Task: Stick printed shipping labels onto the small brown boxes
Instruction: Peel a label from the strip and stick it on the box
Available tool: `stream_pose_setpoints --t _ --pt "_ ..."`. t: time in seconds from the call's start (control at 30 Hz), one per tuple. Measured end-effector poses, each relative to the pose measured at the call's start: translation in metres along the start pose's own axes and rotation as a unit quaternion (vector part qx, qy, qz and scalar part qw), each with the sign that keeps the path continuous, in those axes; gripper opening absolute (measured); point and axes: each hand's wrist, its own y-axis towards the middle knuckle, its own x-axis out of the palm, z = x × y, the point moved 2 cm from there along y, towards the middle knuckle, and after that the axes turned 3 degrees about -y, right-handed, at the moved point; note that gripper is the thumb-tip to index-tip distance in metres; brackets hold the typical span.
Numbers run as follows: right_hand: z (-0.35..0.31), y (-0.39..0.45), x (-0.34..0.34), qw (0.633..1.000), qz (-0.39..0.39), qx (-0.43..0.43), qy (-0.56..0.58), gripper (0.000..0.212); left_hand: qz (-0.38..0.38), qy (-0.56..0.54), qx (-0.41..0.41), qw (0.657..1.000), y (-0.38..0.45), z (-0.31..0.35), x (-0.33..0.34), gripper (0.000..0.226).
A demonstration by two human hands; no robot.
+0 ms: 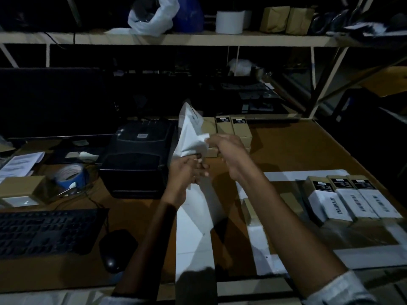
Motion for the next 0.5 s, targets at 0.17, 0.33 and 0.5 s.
stream_pose_setpoints --t 0.17,0.33,0.5 --pt "0.035 -0.021 0.009 0.999 0.003 0.031 -0.018 0.015 -0.071 -0.131 -0.199 0.969 -0.001 -0.019 -0.019 0.053" --pt "0.084 -0.034 0.020 0.993 0.019 0.109 -0.029 0.020 -0.100 0.081 -0.314 0.940 -0.024 -0.050 -0.039 0.046" --pt "0.123 -0.039 0.041 0.993 0.045 0.099 -0.038 0.013 -0.106 0.089 -0.403 0.905 -0.032 -0.052 -0.041 0.064"
